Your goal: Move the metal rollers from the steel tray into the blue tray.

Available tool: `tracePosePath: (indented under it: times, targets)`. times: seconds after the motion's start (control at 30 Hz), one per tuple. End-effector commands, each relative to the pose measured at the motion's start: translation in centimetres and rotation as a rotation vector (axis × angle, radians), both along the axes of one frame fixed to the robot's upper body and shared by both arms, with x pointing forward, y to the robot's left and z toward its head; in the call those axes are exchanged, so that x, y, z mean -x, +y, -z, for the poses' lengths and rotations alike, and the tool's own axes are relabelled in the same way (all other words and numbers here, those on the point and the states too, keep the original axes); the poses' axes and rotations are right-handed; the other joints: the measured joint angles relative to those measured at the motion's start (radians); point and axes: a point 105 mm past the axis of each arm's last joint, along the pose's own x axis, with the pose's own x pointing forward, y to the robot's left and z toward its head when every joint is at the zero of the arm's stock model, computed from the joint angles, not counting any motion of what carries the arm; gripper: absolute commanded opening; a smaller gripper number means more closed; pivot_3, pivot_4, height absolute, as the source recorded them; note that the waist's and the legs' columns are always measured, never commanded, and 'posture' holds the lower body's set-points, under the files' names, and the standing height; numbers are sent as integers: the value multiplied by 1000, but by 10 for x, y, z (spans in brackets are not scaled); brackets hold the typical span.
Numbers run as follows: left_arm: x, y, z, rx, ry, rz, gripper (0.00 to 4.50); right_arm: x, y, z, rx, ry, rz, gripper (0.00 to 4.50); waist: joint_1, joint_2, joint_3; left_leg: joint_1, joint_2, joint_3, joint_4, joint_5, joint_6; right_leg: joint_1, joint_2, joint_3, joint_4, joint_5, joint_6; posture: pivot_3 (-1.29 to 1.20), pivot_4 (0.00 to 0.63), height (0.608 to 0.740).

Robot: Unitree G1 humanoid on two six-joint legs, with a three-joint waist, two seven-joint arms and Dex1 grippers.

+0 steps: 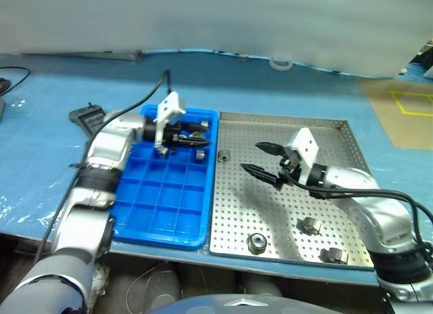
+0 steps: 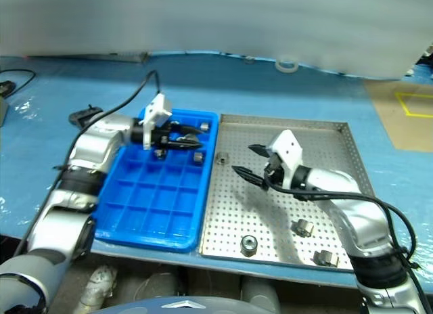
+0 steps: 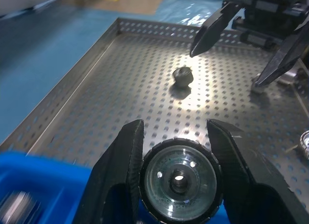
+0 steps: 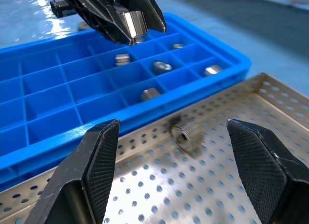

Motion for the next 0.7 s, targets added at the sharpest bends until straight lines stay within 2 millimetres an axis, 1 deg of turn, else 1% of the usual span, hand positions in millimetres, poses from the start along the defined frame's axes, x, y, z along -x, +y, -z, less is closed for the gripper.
tracePosePath:
  times: [0.03,0.17,0.27,0.33,0.43,0.53,0.7]
  targets:
    - [2,17,-10,19,-54,-112,1747,-5,11,-8,8,-46,-91,3698,28,-1,1,-1,0,0,0,0,-1,0,0,-1,0,0,0,41,150,740]
    - [15,41,1,40,-33,-241,1747,-17,19,-7,22,-45,-163,3698,69,-3,2,-3,-2,-2,1,0,-1,1,0,-3,2,0,-1,130,150,740]
    - [15,53,12,4,-45,-328,1747,-20,23,-5,24,-48,-191,3698,92,-3,2,-3,-4,-2,1,0,-1,1,-1,-5,2,-1,-2,145,150,740]
    - [11,61,17,20,-45,-409,1747,-21,24,-3,27,-46,-202,3698,97,-3,2,-3,-4,-2,1,0,-3,2,-1,-6,2,-1,-3,163,150,740]
    - [8,67,22,23,-47,-477,1747,-21,25,-1,29,-46,-211,3698,100,-5,2,-3,-3,-3,1,1,-8,2,-1,-7,3,-1,-3,176,150,740]
    - [9,70,34,1,-25,-515,1747,-23,23,1,32,-48,-197,3698,100,-5,2,-2,-1,-4,1,3,-12,1,-1,-8,6,-1,-2,172,150,740]
    - [16,75,46,-66,-4,-509,1747,-20,22,5,40,-45,-187,3698,100,-6,2,-1,2,-5,-1,6,-18,0,2,-11,10,-1,-2,154,150,740]
